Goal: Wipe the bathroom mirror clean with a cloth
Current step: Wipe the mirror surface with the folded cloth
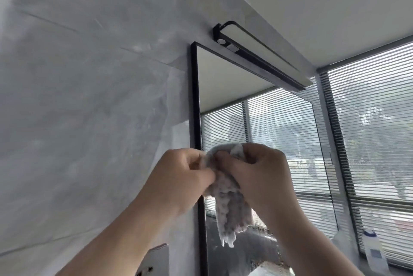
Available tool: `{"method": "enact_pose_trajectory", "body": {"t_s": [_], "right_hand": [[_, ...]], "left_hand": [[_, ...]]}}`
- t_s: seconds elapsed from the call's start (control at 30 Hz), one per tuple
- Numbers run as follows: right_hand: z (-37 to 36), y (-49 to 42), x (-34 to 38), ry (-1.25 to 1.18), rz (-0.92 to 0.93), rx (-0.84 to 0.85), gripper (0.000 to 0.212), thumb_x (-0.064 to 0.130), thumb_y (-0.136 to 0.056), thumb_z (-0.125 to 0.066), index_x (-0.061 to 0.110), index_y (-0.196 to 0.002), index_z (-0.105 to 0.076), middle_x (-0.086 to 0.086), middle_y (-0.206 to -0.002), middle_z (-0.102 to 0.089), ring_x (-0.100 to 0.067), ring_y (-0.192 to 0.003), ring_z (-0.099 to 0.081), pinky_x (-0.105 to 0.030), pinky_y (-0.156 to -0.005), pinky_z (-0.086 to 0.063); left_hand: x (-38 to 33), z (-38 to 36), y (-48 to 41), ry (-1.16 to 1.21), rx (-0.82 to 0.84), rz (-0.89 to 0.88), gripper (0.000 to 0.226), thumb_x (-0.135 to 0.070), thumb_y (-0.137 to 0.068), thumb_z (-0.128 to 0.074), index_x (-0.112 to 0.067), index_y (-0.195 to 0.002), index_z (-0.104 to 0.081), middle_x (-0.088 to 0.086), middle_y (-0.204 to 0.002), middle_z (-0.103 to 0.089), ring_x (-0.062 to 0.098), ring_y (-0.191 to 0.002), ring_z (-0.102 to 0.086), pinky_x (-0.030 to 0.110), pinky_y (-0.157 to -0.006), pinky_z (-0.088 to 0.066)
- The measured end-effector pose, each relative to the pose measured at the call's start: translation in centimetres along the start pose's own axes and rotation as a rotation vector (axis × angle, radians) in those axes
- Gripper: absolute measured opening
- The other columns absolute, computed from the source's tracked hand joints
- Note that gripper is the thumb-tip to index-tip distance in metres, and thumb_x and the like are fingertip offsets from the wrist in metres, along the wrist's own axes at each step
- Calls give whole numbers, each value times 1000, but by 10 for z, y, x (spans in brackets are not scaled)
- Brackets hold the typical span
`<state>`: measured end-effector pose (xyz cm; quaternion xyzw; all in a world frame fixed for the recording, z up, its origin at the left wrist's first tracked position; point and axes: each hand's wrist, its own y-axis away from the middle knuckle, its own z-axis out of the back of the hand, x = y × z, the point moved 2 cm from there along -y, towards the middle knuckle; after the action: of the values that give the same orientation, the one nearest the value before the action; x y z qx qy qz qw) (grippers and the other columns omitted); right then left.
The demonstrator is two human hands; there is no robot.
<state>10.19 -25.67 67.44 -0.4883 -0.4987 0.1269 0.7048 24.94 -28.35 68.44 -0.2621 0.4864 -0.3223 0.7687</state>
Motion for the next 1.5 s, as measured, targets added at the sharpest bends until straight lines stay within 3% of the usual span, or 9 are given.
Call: {"method": "enact_pose_trajectory", "body": {"t_s": [0.57, 0.67, 0.8, 0.9, 0.97, 1.07, 1.23, 1.37, 1.5], "right_hand": [[10, 0, 0, -294, -314, 175, 33, 38, -101, -52, 22, -84, -75, 0, -79, -75, -18, -73, -73, -32, -63, -55], [10, 1, -2, -390, -336, 123, 34, 38, -101, -53, 21, -80, -75, -7, -79, -74, -26, -72, -73, -39, -68, -57], [13, 1, -5, -452, -372, 191, 19, 24, -98, -55, 16, -108, -68, -17, -100, -72, -29, -86, -72, -40, -68, -59], [10, 6, -3, -704, -345, 394, 64, -2, -81, -61, 36, -132, -54, -25, -119, -64, -36, -102, -70, -47, -79, -60], [4, 11, -3, -672, -252, 456, 72, -16, -81, -58, 40, -127, -60, -23, -112, -70, -37, -102, -70, -51, -84, -59], [2, 14, -8, -610, -237, 380, 40, -17, -87, -54, 13, -90, -81, -13, -93, -76, -26, -85, -74, -31, -64, -61], [11, 10, -26, -316, -145, 435, 41, -10, -82, -69, 20, -110, -74, -1, -108, -75, -21, -102, -71, -35, -82, -59], [20, 6, -28, 227, 37, 337, 36, 6, -84, -73, 41, -86, -76, 7, -88, -73, -2, -79, -67, -18, -67, -52], [26, 5, -33, -107, 25, 225, 15, 27, -66, -73, 20, -79, -74, 8, -93, -67, -10, -85, -65, -19, -65, -51]], "left_hand": [[1, 21, 10, 902, 151, 375, 39, -29, -71, -72, 0, -98, -70, 6, -70, -65, 18, -55, -60, 26, -56, -50], [0, 8, 25, 763, 331, 390, 50, -24, -71, -76, -4, -115, -66, 14, -99, -75, 27, -86, -71, 42, -77, -57], [5, 7, 26, 710, 76, 474, 19, 0, -92, -58, -1, -111, -62, 25, -90, -73, 33, -69, -68, 38, -52, -54], [9, 12, 20, 823, -149, 478, 35, 0, -96, -56, -12, -128, -56, 14, -106, -71, 19, -54, -66, 25, -32, -44], [14, 15, 19, 850, -228, 432, 54, 1, -97, -53, -31, -141, -49, 6, -135, -59, 13, -53, -65, 23, -34, -42], [14, 16, 22, 886, -131, 338, 34, -2, -92, -61, -25, -114, -72, 7, -109, -73, 15, -62, -70, 27, -43, -51], [28, 17, 21, 271, 14, 62, 59, -2, -68, -87, -39, -111, -70, -5, -99, -73, 9, -86, -72, 25, -69, -59], [26, 17, 16, -306, -215, -227, 16, -26, -75, -85, -35, -76, -72, -12, -77, -58, 3, -72, -57, 12, -59, -42], [19, 10, 12, -198, -97, -134, 21, -27, -85, -74, -24, -68, -62, -16, -72, -56, 0, -67, -53, 13, -58, -41]]}}
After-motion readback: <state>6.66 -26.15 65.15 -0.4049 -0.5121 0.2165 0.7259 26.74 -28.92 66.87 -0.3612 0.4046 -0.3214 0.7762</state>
